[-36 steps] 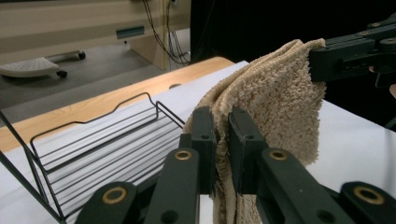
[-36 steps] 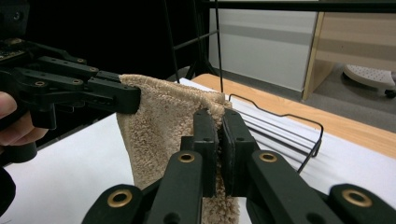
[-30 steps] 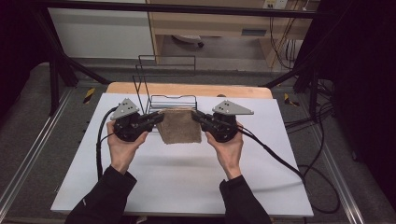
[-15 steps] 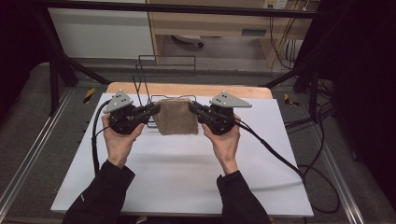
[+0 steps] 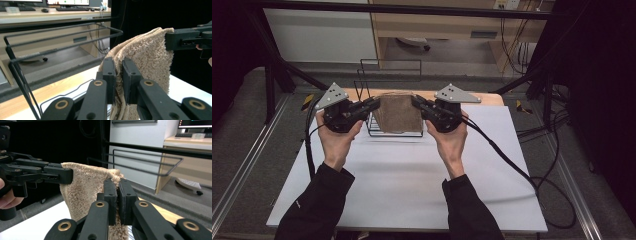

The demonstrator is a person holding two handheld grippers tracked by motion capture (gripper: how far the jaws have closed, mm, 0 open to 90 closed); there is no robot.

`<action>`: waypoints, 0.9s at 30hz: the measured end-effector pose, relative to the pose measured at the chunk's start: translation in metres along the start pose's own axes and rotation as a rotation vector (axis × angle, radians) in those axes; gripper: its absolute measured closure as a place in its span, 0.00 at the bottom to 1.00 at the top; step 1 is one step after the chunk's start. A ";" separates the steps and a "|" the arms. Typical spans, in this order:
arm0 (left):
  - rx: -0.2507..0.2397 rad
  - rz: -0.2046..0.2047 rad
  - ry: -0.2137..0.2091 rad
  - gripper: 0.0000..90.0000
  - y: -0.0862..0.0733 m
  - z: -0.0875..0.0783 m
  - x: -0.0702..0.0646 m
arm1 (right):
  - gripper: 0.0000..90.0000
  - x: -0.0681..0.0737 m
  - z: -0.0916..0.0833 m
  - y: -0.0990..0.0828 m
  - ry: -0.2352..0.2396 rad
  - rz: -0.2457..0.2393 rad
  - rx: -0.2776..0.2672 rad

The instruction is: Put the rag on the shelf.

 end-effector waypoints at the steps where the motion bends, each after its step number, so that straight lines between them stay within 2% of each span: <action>1: -0.001 0.002 0.002 0.91 0.002 0.000 0.001 | 0.96 0.000 0.001 0.002 0.001 0.001 -0.003; 11: -0.029 0.000 0.018 0.91 0.018 0.001 0.012 | 0.96 0.000 0.008 0.021 -0.003 -0.006 -0.026; 27: -0.064 0.035 0.057 0.91 0.053 -0.006 0.032 | 0.96 0.007 0.020 0.057 -0.004 -0.035 -0.080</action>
Point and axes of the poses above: each handheld gripper's, and its own axes: z roughly forward along the jaws, y roughly out of its top, x roughly to its left, the point moved 7 cm from there along z, roughly forward along the jaws, and after that the axes turned 10 degrees about z, right-handed, at the moved point
